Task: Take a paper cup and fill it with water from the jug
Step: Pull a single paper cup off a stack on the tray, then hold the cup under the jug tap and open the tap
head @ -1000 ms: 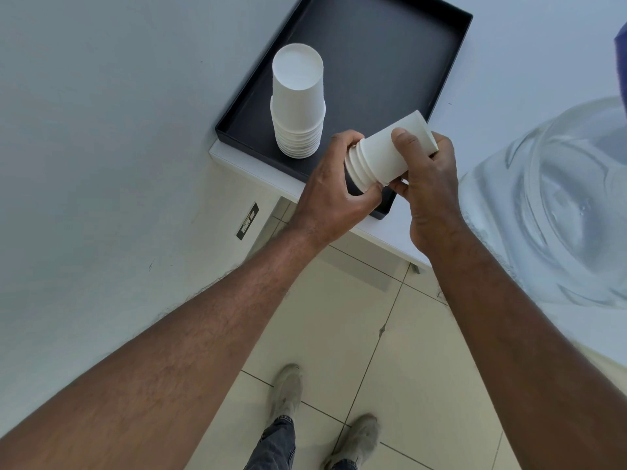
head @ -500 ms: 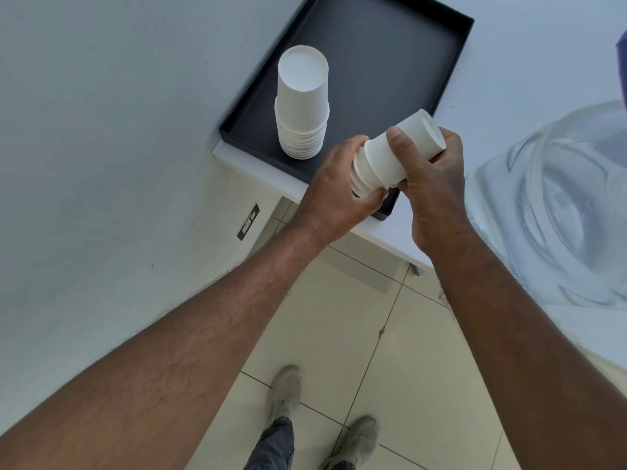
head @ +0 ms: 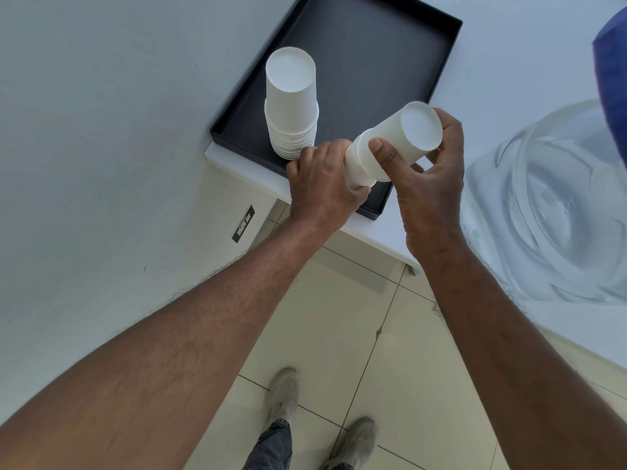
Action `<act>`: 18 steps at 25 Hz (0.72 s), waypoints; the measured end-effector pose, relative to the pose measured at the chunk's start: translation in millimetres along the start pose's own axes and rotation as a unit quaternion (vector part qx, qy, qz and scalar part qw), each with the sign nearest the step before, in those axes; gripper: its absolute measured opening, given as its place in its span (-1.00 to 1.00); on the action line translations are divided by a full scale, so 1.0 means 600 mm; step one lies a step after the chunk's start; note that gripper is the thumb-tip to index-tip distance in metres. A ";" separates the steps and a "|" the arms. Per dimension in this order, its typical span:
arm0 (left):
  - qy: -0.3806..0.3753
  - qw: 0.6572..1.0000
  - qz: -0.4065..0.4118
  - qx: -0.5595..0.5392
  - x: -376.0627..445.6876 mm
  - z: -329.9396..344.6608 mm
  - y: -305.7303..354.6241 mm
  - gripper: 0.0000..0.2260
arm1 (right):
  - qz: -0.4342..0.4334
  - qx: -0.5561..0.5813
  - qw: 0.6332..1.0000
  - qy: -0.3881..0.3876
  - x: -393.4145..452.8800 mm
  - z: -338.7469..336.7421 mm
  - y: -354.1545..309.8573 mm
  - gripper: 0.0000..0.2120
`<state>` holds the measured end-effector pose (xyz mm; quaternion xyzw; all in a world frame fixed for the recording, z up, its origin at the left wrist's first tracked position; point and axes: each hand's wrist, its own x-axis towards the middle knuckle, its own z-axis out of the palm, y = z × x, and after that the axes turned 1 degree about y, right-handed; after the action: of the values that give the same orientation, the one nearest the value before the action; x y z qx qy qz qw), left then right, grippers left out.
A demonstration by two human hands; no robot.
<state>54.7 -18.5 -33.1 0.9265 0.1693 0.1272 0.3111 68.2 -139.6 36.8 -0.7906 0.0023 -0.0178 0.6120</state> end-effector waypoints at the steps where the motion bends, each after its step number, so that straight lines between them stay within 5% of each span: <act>1: 0.005 1.000 -0.005 0.002 0.001 0.002 0.000 -0.47 | -0.001 0.008 1.000 0.012 -0.002 -0.003 -0.003 -0.37; 8: 0.006 1.000 -0.016 0.010 -0.015 0.004 0.008 -0.35 | 0.059 0.101 0.990 0.083 -0.054 -0.019 -0.016 -0.38; 13: 0.080 0.996 -0.025 0.009 -0.110 -0.009 0.016 -0.36 | 0.143 0.164 0.971 0.096 -0.140 -0.047 -0.014 -0.48; 18: -0.035 0.996 -0.053 -0.059 -0.252 -0.016 0.034 -0.58 | 0.231 0.216 0.943 0.107 -0.288 -0.110 0.014 -0.40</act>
<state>-81.4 -88.0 -32.5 0.9002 0.1995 0.0880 0.3769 -106.6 -201.2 41.0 -0.6107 0.2461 0.0393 0.7516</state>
